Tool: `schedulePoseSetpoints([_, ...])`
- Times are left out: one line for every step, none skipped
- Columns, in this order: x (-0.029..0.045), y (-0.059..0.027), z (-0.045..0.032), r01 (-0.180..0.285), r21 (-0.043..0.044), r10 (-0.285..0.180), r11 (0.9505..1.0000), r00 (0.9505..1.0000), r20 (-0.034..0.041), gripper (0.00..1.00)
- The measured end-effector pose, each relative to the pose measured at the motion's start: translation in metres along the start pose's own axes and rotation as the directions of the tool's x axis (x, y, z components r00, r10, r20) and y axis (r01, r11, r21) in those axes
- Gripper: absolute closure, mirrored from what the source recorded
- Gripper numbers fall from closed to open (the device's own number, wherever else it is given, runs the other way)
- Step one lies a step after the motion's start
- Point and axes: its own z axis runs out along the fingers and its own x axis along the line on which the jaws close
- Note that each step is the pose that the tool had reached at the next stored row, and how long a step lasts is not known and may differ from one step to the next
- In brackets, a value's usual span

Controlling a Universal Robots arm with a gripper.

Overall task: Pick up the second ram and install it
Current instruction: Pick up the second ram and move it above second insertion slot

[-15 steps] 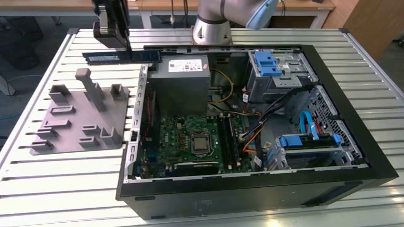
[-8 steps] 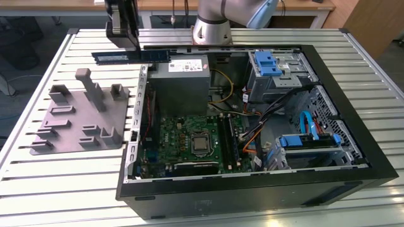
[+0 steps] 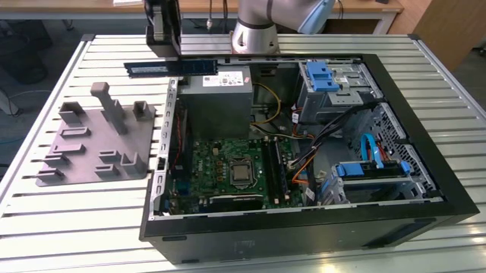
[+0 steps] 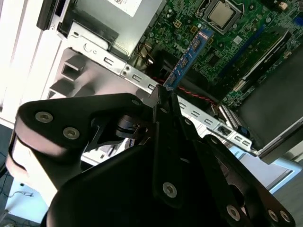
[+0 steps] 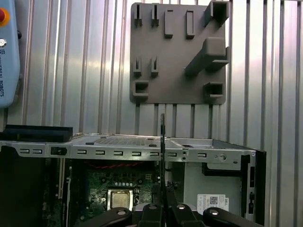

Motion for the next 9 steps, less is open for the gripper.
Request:
schedulePoseSetpoints([0.0001, -0.0025, 0.0000, 0.000, -0.0001, 0.000, 1.0000, 1.0000, 0.0000, 0.86])
schedulePoseSetpoints([0.0001, -0.0048, -0.0001, 0.000, -0.0003, 0.000, 1.0000, 1.0000, 0.0000, 0.86])
schedulePoseSetpoints([0.0002, -0.0071, -0.0002, 0.000, -0.0004, 0.000, 1.0000, 1.0000, 0.0000, 0.86])
schedulePoseSetpoints([0.0003, -0.0095, -0.0002, 0.000, -0.0005, 0.000, 1.0000, 1.0000, 0.0000, 0.86])
schedulePoseSetpoints([0.0003, -0.0118, -0.0003, 0.000, -0.0006, 0.000, 1.0000, 1.0000, 0.0000, 0.86])
schedulePoseSetpoints([0.0004, -0.0143, -0.0003, 0.000, -0.0007, 0.000, 1.0000, 1.0000, 0.0000, 0.86])
schedulePoseSetpoints([0.0005, -0.0165, -0.0003, 0.000, -0.0008, 0.000, 1.0000, 1.0000, 0.0001, 0.86])
schedulePoseSetpoints([0.0005, -0.0187, -0.0004, 0.000, -0.0009, 0.000, 1.0000, 1.0000, 0.0001, 0.86])
schedulePoseSetpoints([0.0006, -0.0209, -0.0005, 0.000, -0.0010, 0.000, 1.0000, 1.0000, 0.0000, 0.86])
